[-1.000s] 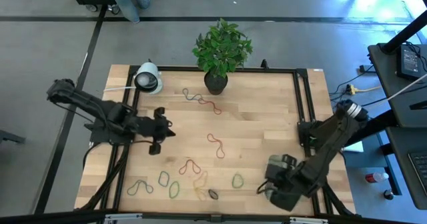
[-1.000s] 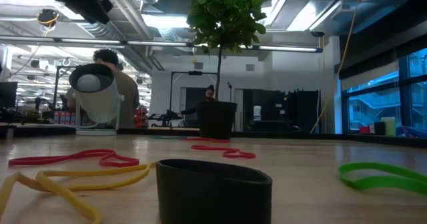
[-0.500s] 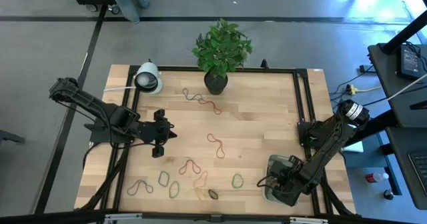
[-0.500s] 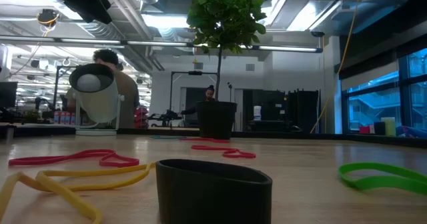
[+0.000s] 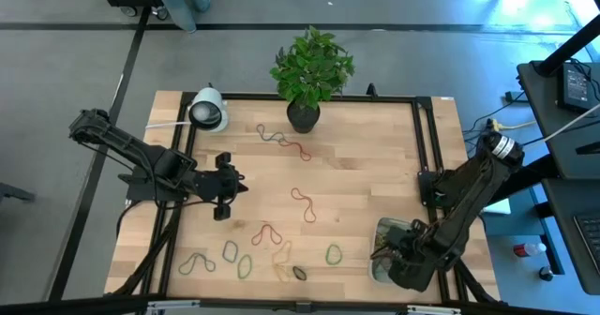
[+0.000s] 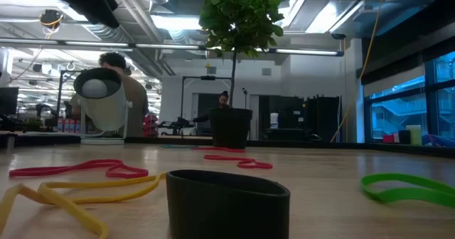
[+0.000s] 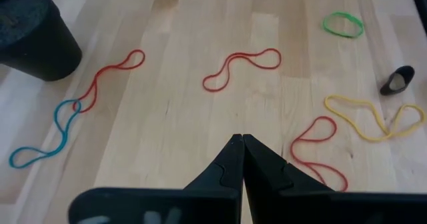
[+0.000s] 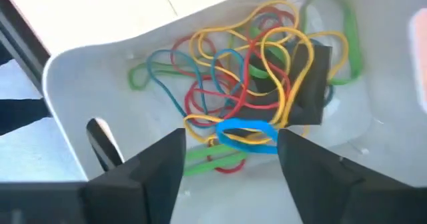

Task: Pick and place rubber bands into bin
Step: Put the blue rubber band into the gray bin

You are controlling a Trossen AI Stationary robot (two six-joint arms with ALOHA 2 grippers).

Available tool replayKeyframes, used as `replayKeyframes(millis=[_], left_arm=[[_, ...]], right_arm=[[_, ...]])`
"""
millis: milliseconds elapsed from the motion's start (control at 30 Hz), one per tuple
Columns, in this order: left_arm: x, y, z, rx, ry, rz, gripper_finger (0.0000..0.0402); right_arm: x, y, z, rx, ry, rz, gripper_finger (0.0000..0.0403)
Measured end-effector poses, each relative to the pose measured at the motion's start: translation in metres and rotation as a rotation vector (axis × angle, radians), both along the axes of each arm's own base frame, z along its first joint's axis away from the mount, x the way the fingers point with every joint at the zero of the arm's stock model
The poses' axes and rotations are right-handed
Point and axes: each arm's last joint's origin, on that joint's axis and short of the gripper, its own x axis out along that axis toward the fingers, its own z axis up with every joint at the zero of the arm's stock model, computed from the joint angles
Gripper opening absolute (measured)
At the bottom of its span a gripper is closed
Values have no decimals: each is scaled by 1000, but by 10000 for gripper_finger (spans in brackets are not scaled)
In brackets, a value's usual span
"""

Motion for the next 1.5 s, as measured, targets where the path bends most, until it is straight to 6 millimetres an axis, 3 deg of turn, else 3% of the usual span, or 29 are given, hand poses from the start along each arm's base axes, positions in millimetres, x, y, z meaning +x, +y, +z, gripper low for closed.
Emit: replayKeyframes(millis=[167,300,467,567,633,833,1133,1300,1500], left_arm=[[-1,0,-1,4,10,0,3],[-1,0,-1,-4,13,-8,5],[-1,-1,-1,-38,28,-34,1],[-1,-1,-1,-42,30,-36,3],[-1,-1,-1,-44,30,-33,3],[-4,0,-4,-67,63,5,3],[-23,3,-19,-207,354,81,30],[-29,-4,-31,-291,578,103,65],[-28,-32,-48,-310,716,151,105]], right_arm=[[-5,-8,13,15,-24,-11,261],[-5,-15,24,-34,-166,-33,231],[-6,-35,38,-237,-372,-38,132],[-4,-55,43,-405,-403,-57,46],[0,-68,47,-475,-406,-33,13],[13,-103,44,-385,-514,70,4],[7,-149,7,-179,-806,148,3],[1,-162,-4,-170,-897,87,2],[-2,-166,-6,-172,-908,70,4]])
